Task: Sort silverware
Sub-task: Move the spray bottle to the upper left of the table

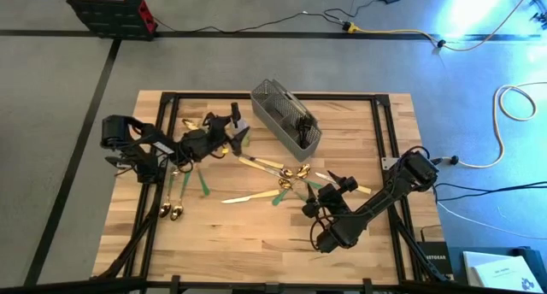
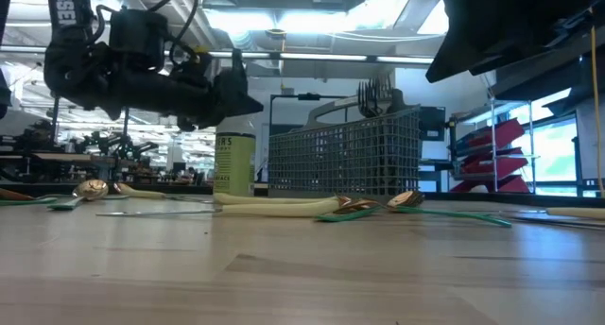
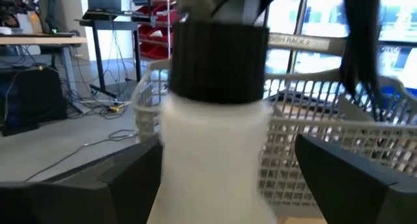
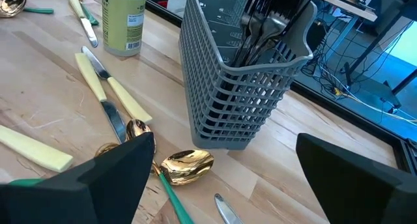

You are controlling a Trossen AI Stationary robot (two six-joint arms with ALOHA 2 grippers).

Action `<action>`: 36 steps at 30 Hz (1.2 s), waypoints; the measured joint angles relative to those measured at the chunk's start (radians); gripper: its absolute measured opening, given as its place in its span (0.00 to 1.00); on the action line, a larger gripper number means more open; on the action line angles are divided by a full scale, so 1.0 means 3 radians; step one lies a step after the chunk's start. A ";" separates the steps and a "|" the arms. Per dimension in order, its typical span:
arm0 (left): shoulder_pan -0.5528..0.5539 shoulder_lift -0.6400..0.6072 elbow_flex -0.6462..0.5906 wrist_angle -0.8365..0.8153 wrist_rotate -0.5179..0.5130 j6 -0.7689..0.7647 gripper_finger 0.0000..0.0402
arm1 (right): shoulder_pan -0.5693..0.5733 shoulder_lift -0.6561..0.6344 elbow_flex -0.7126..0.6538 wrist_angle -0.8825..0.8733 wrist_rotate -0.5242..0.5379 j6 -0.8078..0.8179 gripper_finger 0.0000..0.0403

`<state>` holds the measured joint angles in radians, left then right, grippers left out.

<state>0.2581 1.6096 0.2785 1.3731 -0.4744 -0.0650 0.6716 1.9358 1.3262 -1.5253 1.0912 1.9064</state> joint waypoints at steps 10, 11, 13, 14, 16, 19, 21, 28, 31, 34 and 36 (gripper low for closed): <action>0.0175 0.0000 0.0053 -0.0129 -0.0008 -0.0049 0.72 | 0.0000 0.0000 0.0000 -0.0001 -0.0003 -0.0010 0.89; 0.0189 0.0001 0.0053 -0.0152 -0.0007 -0.0084 0.70 | 0.0000 0.0000 0.0000 0.0000 -0.0004 -0.0011 0.89; 0.0205 0.0000 0.0053 -0.0166 -0.0002 -0.0119 0.65 | 0.0000 0.0000 0.0000 0.0000 -0.0005 -0.0011 0.89; 0.0209 0.0000 0.0053 -0.0167 0.0001 -0.0125 0.62 | 0.0000 0.0000 0.0000 -0.0001 -0.0005 -0.0011 0.89; 0.0210 0.0000 0.0052 -0.0157 0.0001 -0.0125 0.56 | 0.0000 0.0000 0.0000 -0.0001 -0.0006 -0.0011 0.89; 0.0209 0.0000 0.0053 -0.0137 0.0000 -0.0121 0.46 | 0.0000 0.0000 0.0000 -0.0001 -0.0008 -0.0013 0.89; 0.0209 -0.0001 0.0053 -0.0123 -0.0014 -0.0109 0.41 | 0.0000 0.0000 0.0000 -0.0006 -0.0008 -0.0013 0.89; 0.0206 -0.0005 0.0053 -0.0103 -0.0168 -0.0131 0.36 | 0.0000 0.0000 0.0000 -0.0010 -0.0045 -0.0013 0.89; 0.0221 -0.0004 0.0051 -0.0070 -0.0283 -0.0080 0.37 | 0.0000 0.0000 0.0000 -0.0019 -0.0071 -0.0013 0.89; 0.0239 -0.0004 0.0047 -0.0039 -0.0329 0.0123 0.38 | -0.0001 0.0000 0.0000 -0.0039 -0.0105 -0.0013 0.89; 0.0265 -0.0018 0.0045 -0.0041 -0.0397 0.0145 0.37 | 0.0000 0.0000 0.0000 -0.0045 -0.0126 -0.0013 0.89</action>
<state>0.3375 1.6043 0.2920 1.3609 -0.5935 -0.0216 0.6715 1.9358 1.3262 -1.5389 1.0534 1.9026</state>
